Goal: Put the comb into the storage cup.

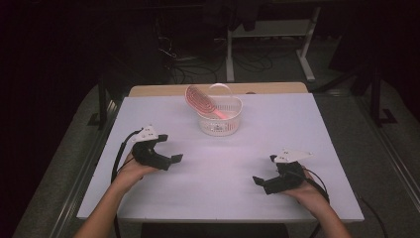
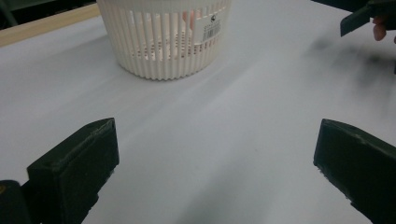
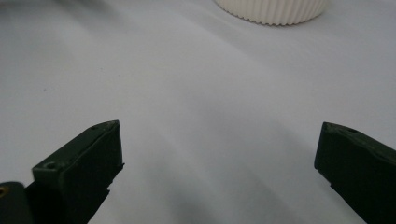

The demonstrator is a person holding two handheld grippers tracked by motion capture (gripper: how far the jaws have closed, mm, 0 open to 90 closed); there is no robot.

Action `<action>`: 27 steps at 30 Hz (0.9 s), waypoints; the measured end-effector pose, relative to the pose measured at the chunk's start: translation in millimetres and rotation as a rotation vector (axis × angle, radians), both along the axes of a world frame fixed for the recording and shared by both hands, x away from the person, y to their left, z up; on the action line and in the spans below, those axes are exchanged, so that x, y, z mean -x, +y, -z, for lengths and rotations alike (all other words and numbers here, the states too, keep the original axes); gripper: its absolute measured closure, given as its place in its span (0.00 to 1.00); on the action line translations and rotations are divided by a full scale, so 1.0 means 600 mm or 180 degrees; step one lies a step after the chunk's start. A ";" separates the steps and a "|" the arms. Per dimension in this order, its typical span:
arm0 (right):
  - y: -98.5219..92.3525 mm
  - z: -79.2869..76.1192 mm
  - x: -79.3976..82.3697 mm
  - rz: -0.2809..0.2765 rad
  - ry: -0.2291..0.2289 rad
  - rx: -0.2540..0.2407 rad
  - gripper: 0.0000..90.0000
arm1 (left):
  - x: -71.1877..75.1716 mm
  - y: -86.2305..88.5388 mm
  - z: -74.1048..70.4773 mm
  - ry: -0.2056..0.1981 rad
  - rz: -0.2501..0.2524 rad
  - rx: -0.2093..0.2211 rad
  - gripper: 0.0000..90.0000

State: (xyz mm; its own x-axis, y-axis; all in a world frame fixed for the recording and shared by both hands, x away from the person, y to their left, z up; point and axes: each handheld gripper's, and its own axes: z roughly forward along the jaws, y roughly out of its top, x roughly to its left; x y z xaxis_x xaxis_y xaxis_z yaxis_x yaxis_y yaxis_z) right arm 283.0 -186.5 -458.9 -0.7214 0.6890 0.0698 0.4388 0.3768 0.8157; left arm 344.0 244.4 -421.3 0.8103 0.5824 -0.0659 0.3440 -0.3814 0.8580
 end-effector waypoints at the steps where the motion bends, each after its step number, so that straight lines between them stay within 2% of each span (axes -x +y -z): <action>1: 0.000 0.000 0.000 0.0002 0.0000 0.0000 0.01 | 0.003 0.001 0.001 -0.0001 0.0004 0.0007 0.00; 25: -0.002 0.000 0.000 0.0035 0.0000 -0.0010 0.01 | 0.066 0.030 0.035 -0.0015 0.0050 -0.0038 0.00; 27: -0.002 0.000 -0.001 0.0038 0.0000 -0.0010 0.01 | 0.070 0.033 0.038 0.0000 0.0020 -0.0004 0.00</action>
